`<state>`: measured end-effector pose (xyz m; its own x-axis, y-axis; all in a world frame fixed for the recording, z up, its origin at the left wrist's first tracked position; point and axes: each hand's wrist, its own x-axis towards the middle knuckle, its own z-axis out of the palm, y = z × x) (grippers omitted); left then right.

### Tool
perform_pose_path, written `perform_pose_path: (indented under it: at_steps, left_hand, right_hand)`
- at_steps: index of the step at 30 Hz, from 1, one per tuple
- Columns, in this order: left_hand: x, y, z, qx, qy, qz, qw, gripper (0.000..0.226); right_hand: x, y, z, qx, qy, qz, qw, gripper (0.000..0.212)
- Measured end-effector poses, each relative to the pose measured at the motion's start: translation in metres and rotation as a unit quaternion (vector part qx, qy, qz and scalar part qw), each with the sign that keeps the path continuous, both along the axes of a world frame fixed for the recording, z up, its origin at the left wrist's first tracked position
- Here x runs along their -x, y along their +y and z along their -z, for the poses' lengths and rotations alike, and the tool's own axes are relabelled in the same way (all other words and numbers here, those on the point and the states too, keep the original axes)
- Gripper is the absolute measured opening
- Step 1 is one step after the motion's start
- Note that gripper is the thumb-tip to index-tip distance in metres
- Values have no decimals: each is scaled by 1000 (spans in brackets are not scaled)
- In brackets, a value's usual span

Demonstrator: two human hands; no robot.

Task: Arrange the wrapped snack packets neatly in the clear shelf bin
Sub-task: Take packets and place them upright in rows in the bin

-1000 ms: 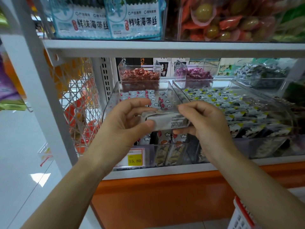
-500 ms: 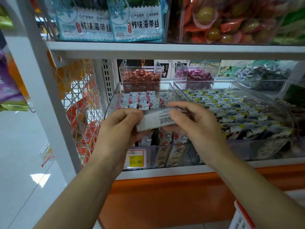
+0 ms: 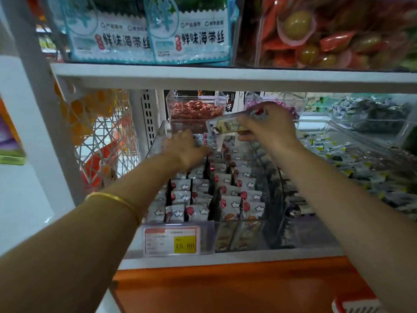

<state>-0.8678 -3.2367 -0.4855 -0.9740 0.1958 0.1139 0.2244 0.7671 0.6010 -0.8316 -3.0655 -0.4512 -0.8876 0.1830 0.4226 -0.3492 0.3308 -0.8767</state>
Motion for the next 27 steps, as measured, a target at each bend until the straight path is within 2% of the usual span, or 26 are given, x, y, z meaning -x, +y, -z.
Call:
perform_pose_path:
  at_steps: [2, 5, 12, 16, 21, 25, 27]
  left_hand:
    - [24, 1, 3, 23, -24, -6, 999, 68]
    - [49, 2, 11, 51, -26, -22, 998, 80]
    - [70, 1, 24, 62, -51, -85, 993, 83]
    - [62, -3, 18, 62, -72, -73, 993, 82]
    - [38, -7, 17, 276, -63, -39, 958, 80]
    - [16, -8, 15, 265, -34, -55, 962, 70]
    - [3, -7, 10, 305, -32, -37, 951, 68]
  right_hand:
    - [15, -3, -3, -12, -8, -1, 1000, 11]
    - [32, -7, -2, -25, -8, -11, 1000, 20]
    - [47, -21, 0, -27, -19, -27, 999, 24]
    - [62, -39, -1, -7, -12, -30, 999, 20]
    - [90, -75, 1, -98, 6, -23, 995, 27]
    - [109, -99, 6, -275, 20, 8, 961, 28]
    - [117, -107, 10, -329, 12, 11, 944, 26]
